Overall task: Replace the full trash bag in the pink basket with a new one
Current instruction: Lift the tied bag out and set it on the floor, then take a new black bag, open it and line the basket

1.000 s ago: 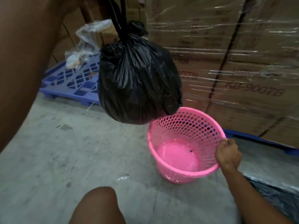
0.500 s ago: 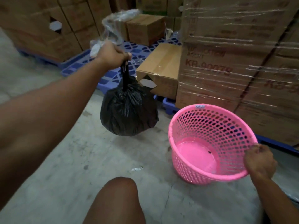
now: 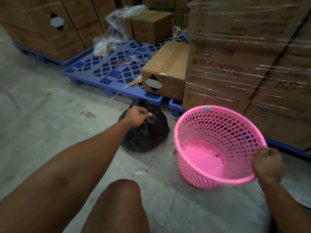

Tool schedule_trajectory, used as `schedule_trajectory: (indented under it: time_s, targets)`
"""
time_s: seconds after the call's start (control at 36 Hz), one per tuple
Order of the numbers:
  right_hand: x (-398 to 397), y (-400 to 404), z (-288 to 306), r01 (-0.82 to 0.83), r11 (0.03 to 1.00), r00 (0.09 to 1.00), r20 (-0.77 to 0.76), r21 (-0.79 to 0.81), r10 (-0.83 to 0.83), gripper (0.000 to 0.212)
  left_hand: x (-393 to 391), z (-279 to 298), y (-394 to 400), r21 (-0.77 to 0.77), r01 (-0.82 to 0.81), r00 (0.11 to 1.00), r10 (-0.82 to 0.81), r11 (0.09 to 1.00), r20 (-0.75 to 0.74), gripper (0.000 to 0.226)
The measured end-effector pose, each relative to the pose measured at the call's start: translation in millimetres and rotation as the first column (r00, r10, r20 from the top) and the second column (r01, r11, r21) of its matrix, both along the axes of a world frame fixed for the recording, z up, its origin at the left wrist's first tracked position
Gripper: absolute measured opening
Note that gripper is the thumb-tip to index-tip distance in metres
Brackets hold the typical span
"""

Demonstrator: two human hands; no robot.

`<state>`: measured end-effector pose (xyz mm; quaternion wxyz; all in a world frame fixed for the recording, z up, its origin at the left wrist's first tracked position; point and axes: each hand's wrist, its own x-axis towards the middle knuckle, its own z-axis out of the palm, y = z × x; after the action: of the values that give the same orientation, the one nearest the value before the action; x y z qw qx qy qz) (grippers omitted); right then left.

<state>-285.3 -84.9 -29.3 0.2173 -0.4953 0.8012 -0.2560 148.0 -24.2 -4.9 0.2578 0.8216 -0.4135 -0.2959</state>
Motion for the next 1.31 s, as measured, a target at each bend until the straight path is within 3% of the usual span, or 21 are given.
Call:
schedule_trajectory:
  time_s: [0.06,0.14,0.22,0.28,0.39,0.44,0.5,0.56,0.64,0.72,0.78,0.83,0.94,1.03,1.08,1.14,1.31]
  targets:
    - [-0.5,-0.4,0.2,-0.005,1.000,1.000,0.003,0.005,0.005,0.044,-14.3,-6.1,5.1,0.132,0.122,0.977,-0.143,0.984,0.161,0.027]
    - [-2.5,-2.6,-0.6,0.002,1.000,1.000,0.010,0.011,-0.002,0.041,-25.8,-24.1,9.0,0.291,0.158,0.943,-0.231,0.944,0.239,0.027]
    - [-2.4,-4.0,-2.8,0.007,1.000,1.000,0.011,0.012,-0.007,0.041,-28.4,-46.8,15.6,0.353,0.083,0.970,-0.157,0.932,0.187,0.068]
    - [-3.3,-5.5,-4.3,0.007,1.000,1.000,0.016,0.009,-0.008,0.040,-32.2,-54.8,18.5,0.297,0.027,0.978,-0.086,0.955,0.189,0.078]
    - [-4.7,-7.6,-7.1,-0.005,1.000,1.000,0.022,-0.006,0.005,0.039,-31.9,-52.5,18.2,0.020,-0.104,0.937,0.091,0.994,0.338,0.052]
    - [-4.7,-7.7,-7.4,-0.002,1.000,1.000,0.027,-0.007,0.002,0.040,-32.0,-43.0,19.4,-0.080,-0.152,0.880,0.172,0.985,0.444,0.048]
    - [-4.3,-7.4,-7.5,0.003,1.000,0.999,0.036,-0.003,-0.003,0.041,-33.0,-30.7,19.5,-0.161,-0.185,0.768,0.245,0.969,0.592,0.049]
    - [-4.8,-7.6,-8.4,0.002,1.000,0.999,0.042,-0.003,-0.002,0.040,-36.8,-16.5,15.3,-0.264,-0.173,0.702,0.307,0.949,0.643,0.044]
    - [-4.3,-8.9,-9.7,0.000,1.000,0.999,0.040,-0.011,0.001,0.039,-47.9,-2.9,4.8,-0.357,-0.072,0.794,0.270,0.931,0.544,0.030]
    - [-6.3,-9.3,-10.9,0.005,1.000,0.999,0.051,-0.001,-0.004,0.038,-73.4,-1.2,-7.0,-0.254,0.003,0.949,0.078,0.967,0.305,0.030]
    - [-5.9,-10.8,-11.6,0.002,1.000,0.998,0.069,0.008,-0.003,0.036,-89.2,-7.7,-9.4,-0.162,0.039,0.987,-0.013,0.986,0.160,0.040]
    - [-5.8,-12.9,-12.7,-0.014,1.000,0.996,0.085,0.015,0.013,0.035,-102.0,-18.6,-9.5,-0.123,0.101,0.990,-0.089,0.987,0.105,0.039]
    - [-12.1,-17.0,-13.5,-0.031,0.999,0.993,0.112,0.013,0.029,0.033,-115.6,-40.1,-11.2,-0.157,0.128,0.989,-0.114,0.979,0.100,0.024]
    - [-23.2,-19.7,-11.6,-0.075,0.997,0.988,0.135,0.021,0.072,0.037,-114.2,-48.7,-20.3,-0.249,0.067,0.991,-0.035,0.966,0.131,0.027]
    - [-31.7,-20.9,-6.3,-0.114,0.993,0.983,0.152,0.039,0.106,0.051,-107.7,-43.1,-31.7,-0.320,0.026,0.980,0.039,0.947,0.196,0.033]
    - [-57.7,-17.8,0.6,-0.099,0.993,0.988,0.125,0.056,0.092,0.057,-121.0,-29.2,-49.8,-0.398,0.088,0.966,0.019,0.913,0.257,0.036]
    - [-144.0,-8.3,56.9,-0.105,0.987,0.994,-0.015,0.123,0.108,0.043,-207.8,44.1,-95.6,-0.545,0.314,0.938,-0.165,0.777,0.305,0.031]
